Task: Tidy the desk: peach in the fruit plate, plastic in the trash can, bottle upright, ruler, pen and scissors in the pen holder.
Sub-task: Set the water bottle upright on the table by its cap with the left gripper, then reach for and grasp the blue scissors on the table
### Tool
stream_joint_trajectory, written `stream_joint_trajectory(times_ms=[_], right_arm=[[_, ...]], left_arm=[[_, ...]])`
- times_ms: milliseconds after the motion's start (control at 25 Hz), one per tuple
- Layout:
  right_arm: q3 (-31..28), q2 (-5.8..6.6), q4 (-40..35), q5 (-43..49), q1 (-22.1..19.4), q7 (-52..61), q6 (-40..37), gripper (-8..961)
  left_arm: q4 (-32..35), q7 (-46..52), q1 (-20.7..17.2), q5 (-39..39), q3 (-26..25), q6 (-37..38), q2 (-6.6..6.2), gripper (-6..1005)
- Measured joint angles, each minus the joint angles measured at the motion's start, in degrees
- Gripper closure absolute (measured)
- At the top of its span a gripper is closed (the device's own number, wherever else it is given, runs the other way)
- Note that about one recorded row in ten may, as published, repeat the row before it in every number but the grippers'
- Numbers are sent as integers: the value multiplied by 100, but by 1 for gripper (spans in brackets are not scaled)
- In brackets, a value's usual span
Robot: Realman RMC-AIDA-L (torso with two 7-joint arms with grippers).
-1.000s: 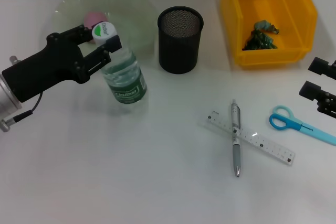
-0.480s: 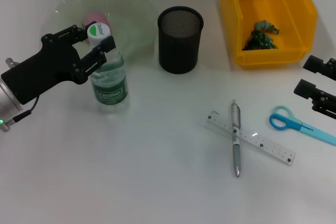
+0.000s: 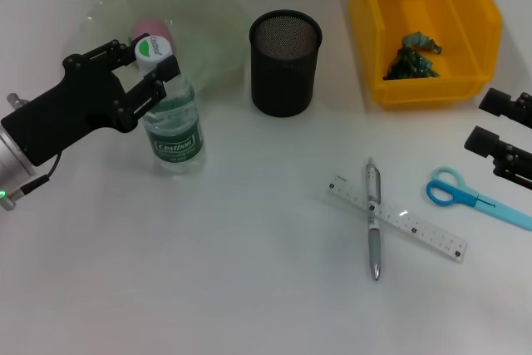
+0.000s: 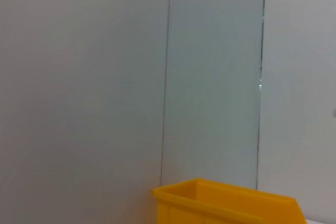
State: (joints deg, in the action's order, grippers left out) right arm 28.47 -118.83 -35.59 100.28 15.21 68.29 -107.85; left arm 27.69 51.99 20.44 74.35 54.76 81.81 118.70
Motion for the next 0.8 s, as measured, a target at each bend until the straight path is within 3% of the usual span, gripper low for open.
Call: stream_joint_trajectory(times_ms=[560, 800], right_arm=[[-13, -9, 0, 0, 25, -10, -66, 261], [-10, -9, 0, 0, 40, -9, -71, 261]], left_arm=[[-249, -10, -10, -224, -184, 39, 4, 396], [-245, -13, -148, -462, -186, 519, -17, 293]])
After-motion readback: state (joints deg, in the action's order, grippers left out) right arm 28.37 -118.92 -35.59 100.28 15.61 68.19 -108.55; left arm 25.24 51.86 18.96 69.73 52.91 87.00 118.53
